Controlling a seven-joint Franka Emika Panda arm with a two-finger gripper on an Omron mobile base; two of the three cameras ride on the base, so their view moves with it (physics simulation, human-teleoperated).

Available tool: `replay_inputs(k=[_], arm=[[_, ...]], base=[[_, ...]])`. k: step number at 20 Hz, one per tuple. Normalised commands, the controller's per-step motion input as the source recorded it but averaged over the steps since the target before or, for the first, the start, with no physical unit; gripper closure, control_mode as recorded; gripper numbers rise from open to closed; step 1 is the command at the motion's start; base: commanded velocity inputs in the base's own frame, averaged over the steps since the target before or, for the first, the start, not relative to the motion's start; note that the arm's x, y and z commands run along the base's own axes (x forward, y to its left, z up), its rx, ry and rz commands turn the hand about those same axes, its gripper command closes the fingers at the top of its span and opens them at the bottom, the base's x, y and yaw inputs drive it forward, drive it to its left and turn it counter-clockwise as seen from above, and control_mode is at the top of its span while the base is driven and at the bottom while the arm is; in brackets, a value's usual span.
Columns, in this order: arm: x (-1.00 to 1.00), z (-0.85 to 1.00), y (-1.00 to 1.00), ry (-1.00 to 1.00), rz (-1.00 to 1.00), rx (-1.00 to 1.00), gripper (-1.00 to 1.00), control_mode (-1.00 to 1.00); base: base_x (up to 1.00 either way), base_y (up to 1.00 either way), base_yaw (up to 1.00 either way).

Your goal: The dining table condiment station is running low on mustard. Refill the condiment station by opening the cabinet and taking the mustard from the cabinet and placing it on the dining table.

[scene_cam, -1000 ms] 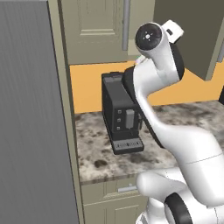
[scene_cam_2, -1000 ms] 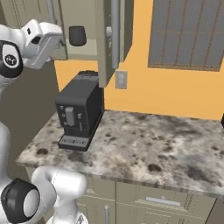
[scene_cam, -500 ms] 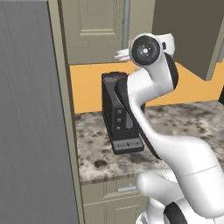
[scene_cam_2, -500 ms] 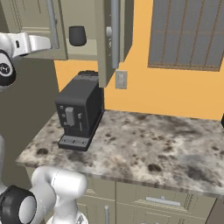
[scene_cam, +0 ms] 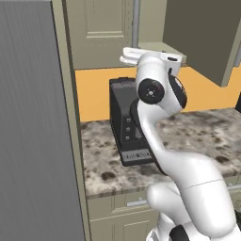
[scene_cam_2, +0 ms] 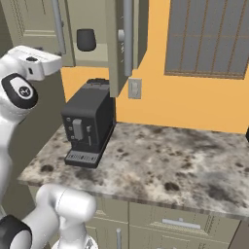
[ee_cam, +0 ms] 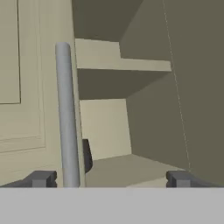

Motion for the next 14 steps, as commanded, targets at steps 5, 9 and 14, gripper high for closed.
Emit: replay_inputs(k=[5,9,14], arm=[[0.26,0.13,0.19,-0.16,0.01,0.05,-1.00,-1.00],[0.24,0.41,0.25,0.00,0.00,-0.01,-1.00,-1.00],[0.33,0.23,0.16,0.00,0.01,-0.02,-1.00,-1.00]], base=[[0.00,0.00,0.00],[0.00,0.00,0.00],[0.00,0.00,0.00]])
